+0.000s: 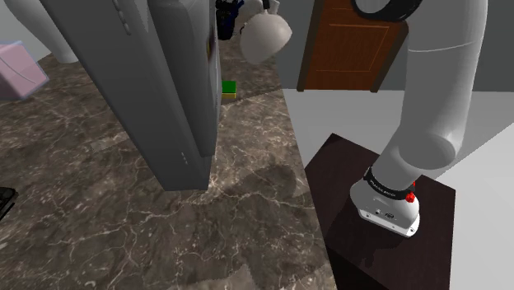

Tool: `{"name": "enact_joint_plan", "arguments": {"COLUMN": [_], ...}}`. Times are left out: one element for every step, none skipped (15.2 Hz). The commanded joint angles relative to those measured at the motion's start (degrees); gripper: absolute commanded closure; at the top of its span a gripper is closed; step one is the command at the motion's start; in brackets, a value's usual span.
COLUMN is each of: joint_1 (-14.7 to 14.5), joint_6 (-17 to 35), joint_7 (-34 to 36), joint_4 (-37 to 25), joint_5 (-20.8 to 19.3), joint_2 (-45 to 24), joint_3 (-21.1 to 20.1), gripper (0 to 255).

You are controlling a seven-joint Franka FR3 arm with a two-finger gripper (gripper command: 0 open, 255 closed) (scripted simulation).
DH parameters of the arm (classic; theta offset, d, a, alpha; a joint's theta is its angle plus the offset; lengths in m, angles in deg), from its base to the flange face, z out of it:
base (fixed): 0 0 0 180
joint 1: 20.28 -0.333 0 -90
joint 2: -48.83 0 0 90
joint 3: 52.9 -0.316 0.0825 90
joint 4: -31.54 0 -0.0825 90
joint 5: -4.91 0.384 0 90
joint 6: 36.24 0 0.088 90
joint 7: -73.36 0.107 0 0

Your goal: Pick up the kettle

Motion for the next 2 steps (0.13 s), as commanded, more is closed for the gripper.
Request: {"name": "enact_joint_plan", "arguments": {"joint_1": [0.1, 0.1], "joint_6": [-1.5, -1.5], "joint_7": [-0.2, -0.2], "joint_4": [-2.6, -2.5], "joint_5": [0.1, 0.1], "joint_2": [-1.0, -1.0], "joint_3": [0.0, 0.0], "gripper": [255, 255]}}
